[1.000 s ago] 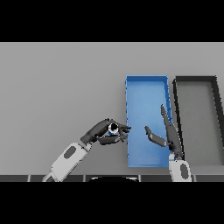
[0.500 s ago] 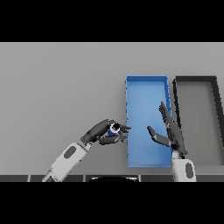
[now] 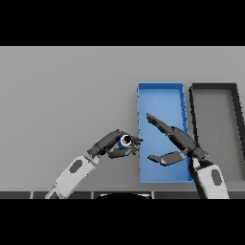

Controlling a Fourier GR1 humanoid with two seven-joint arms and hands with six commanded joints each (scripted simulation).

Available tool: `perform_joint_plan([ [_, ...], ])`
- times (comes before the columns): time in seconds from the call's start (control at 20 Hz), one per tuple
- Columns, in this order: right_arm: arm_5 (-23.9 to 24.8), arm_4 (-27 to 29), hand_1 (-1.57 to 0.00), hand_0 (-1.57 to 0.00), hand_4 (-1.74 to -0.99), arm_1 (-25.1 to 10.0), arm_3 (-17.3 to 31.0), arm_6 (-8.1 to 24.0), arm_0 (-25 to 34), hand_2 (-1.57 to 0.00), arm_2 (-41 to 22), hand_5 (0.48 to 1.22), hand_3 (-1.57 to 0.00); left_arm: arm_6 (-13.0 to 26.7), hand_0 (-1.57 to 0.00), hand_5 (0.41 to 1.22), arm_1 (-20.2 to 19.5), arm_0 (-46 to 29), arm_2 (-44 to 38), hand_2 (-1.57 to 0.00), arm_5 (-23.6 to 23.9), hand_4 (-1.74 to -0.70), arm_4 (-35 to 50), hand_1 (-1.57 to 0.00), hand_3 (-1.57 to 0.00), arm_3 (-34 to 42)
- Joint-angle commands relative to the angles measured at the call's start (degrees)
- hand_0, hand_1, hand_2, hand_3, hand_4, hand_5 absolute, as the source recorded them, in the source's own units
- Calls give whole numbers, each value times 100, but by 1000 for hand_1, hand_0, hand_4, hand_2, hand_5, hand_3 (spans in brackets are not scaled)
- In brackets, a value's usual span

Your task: Pick up the blue pipe and place it into the blue bin.

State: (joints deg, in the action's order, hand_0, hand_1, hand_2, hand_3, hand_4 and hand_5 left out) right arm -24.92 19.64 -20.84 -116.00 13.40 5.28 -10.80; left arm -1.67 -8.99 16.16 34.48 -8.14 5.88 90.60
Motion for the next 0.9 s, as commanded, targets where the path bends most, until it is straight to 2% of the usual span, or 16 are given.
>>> perform_joint_plan([
  [0.0, -95, -40, 1, 1, -1314, 6, 9, 31, 174, 1, -120, 510, 1, 41, -1571, 1221, 36, 58, 5, -1571, -8, -1741, -34, -1571, -1485, -93],
  [0.1, -222, -205, 1, 1, -1306, 30, 65, 115, 492, 1, -330, 521, 1, 5, -1571, 1221, 6, 5, 7, -1571, -41, -1741, -4, -1571, -1484, -38],
  [0.35, -324, -316, 1, 1, -1232, 425, 343, 563, 1201, 1, -840, 531, 1, -107, -1571, 1221, 10, 28, 4, -1571, -165, -1741, 70, -1571, -1516, -39],
  [0.45, -410, -283, 1, 1, -1227, 488, 482, 630, 1396, 1, -898, 532, 1, -130, -1571, 1221, 41, 8, 35, -1571, -236, -1741, 97, -1571, -1532, -91],
  [0.65, -468, -349, 1, 1, -1218, 847, 948, 769, 1966, 1, -1049, 508, 1, -135, -1571, 1221, -35, 92, -9, -1571, -226, -1740, -46, -1571, -1540, -149],
  [0.75, -528, -242, -84, -53, -1245, 960, 1098, 867, 2192, -102, -1088, 506, -46, -171, -1571, 1221, -29, 12, -31, -1571, -317, -1736, 111, -1571, -1484, -101],
  [0.8, -540, -188, -225, -181, -1294, 1032, 1156, 946, 2327, -237, -1118, 509, -161, -168, -1394, 1221, -39, 73, 26, -1320, -234, -1737, -112, -1326, -1288, -124],
  [0.85, -645, -190, -375, -345, -1335, 1055, 1251, 993, 2394, -379, -1175, 507, -296, 237, -1182, 1221, -195, 181, 96, -1063, -315, -1682, -257, -1078, -1030, -109],
])
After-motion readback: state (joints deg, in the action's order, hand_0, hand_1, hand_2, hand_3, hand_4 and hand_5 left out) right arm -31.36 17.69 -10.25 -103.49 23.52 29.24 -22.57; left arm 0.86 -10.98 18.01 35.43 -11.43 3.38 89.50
